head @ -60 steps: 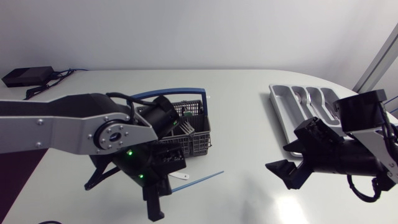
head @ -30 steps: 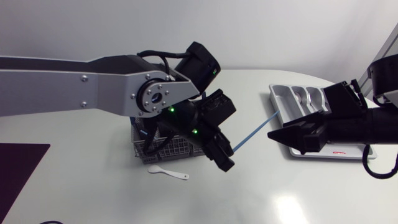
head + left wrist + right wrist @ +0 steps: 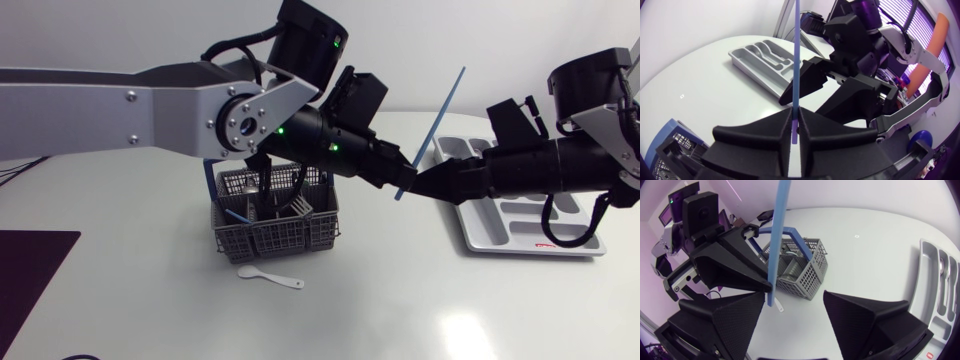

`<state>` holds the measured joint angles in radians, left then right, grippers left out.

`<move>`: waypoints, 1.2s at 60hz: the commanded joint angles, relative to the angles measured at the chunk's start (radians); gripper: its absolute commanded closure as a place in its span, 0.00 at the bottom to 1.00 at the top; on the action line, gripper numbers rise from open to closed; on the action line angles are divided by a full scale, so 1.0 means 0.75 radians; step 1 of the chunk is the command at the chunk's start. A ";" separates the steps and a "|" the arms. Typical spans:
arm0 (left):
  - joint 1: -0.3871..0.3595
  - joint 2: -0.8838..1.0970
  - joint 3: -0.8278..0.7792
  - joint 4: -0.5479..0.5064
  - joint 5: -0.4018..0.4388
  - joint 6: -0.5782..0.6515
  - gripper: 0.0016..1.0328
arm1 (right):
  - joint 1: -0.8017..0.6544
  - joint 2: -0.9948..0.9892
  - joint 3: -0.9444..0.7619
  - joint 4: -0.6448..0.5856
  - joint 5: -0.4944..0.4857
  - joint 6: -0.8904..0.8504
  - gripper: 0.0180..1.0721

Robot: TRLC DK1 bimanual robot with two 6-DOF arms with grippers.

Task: Unload the cutlery basket into the drawer organizer.

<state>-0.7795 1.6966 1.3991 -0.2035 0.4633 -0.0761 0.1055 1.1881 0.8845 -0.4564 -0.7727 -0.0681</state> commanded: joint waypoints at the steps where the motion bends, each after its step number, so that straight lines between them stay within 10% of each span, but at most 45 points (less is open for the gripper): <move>1: 0.017 0.053 0.026 0.014 0.012 -0.046 0.97 | -0.036 0.017 0.058 0.034 -0.039 0.062 0.25; 24: 0.076 0.102 -0.031 0.134 0.014 -0.107 0.97 | -0.079 0.097 0.124 0.110 -0.095 0.146 0.26; 72: 0.037 0.110 -0.045 0.157 0.012 -0.142 0.97 | -0.014 0.195 0.158 0.261 -0.084 0.238 0.95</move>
<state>-0.7464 1.7618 1.3937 -0.0963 0.4633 -0.1577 0.0910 1.3201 0.9894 -0.2764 -0.8375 0.0830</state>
